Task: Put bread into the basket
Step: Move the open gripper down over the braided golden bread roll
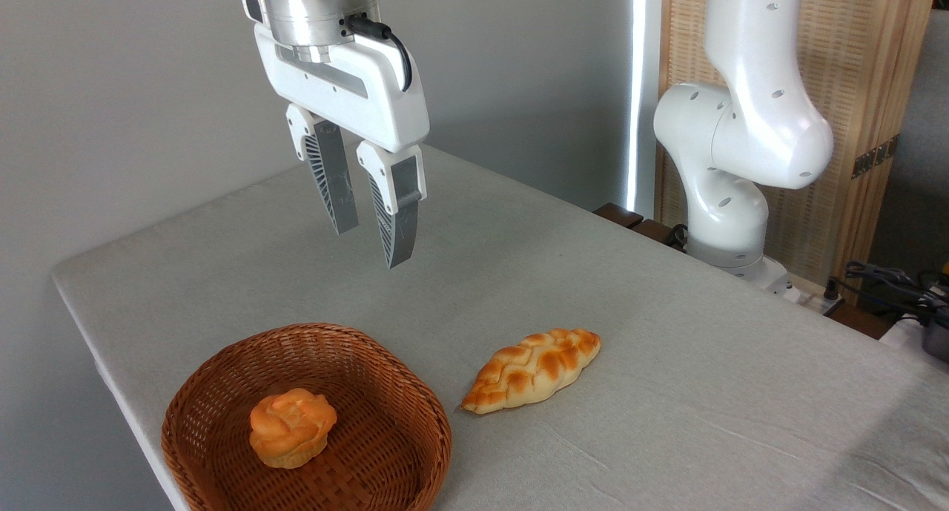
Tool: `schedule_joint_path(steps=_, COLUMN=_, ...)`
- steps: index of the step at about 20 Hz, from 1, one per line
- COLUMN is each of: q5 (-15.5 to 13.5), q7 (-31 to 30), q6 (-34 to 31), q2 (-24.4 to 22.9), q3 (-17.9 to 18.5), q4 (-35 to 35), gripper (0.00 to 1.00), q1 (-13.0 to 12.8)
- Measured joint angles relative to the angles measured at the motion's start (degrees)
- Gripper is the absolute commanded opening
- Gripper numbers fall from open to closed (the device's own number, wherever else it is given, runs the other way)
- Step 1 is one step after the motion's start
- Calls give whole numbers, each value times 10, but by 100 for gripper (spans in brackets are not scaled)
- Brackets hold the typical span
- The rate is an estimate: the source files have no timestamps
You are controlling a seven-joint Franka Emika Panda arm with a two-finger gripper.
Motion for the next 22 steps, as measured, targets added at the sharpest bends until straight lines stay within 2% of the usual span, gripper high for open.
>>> schedule_joint_path(steps=15, q5=0, q7=0, q6=9, q2=0, q3=5, q4=-13, gripper=100, q1=1)
schedule_joint_path(steps=19, q5=1, q7=0, q6=10, q2=-10, q3=11, q4=-62, gripper=100, q1=5)
schedule_joint_path(steps=22, q5=2, q7=0, q6=43, q2=-33, q3=24, q4=-129, gripper=100, q1=6)
